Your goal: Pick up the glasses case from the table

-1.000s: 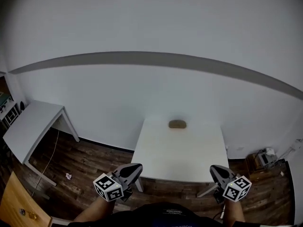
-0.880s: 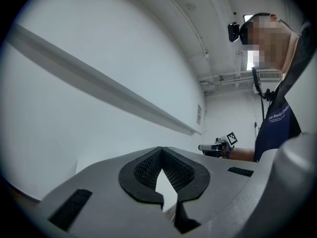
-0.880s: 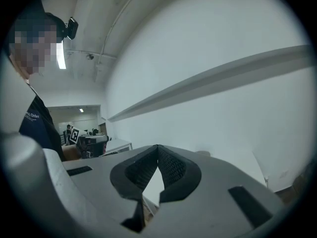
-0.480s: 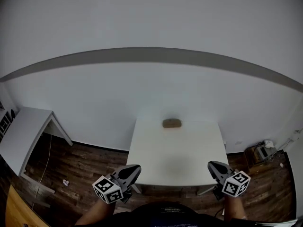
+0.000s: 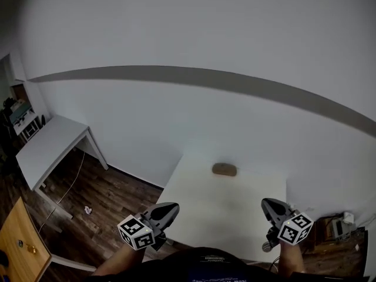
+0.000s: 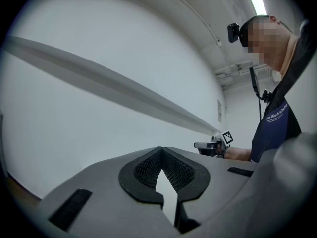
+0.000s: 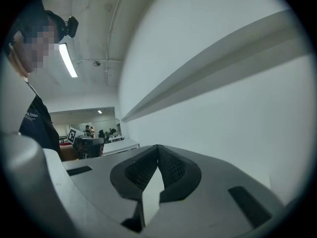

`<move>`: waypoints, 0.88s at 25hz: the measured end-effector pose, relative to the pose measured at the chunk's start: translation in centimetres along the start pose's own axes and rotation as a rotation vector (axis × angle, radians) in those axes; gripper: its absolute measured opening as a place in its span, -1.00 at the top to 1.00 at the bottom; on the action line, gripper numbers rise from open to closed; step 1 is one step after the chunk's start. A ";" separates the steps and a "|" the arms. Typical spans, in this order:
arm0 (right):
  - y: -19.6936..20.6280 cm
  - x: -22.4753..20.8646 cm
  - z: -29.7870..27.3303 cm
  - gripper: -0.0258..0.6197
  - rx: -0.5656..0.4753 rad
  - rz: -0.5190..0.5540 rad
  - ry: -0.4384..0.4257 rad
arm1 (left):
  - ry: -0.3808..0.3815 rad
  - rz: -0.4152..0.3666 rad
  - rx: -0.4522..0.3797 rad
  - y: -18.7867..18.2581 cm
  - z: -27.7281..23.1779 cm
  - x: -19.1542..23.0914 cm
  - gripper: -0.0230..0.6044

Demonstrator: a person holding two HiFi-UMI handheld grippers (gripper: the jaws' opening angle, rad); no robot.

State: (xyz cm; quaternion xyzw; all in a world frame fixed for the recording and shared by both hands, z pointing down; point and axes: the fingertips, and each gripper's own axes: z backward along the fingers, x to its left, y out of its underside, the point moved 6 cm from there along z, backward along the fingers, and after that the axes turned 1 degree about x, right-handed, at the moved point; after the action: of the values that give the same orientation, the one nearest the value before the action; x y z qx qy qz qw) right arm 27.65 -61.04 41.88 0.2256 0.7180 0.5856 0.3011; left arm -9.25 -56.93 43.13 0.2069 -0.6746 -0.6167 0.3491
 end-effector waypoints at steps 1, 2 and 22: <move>-0.1 -1.4 -0.2 0.92 0.000 -0.002 -0.017 | -0.014 0.005 0.001 0.1 -1.1 -0.2 0.92; -0.1 -2.8 -0.6 0.92 0.003 -0.003 -0.031 | -0.025 0.005 0.003 0.1 -2.2 -0.5 0.92; -1.1 -4.8 -16.3 0.92 0.039 -0.059 0.118 | 0.141 0.014 0.036 -0.8 -7.1 18.2 0.92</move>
State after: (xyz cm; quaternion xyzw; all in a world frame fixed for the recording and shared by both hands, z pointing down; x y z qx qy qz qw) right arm 19.79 -75.98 43.79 0.1753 0.7520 0.5748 0.2711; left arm -16.41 -74.80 46.19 0.2513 -0.6606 -0.5859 0.3965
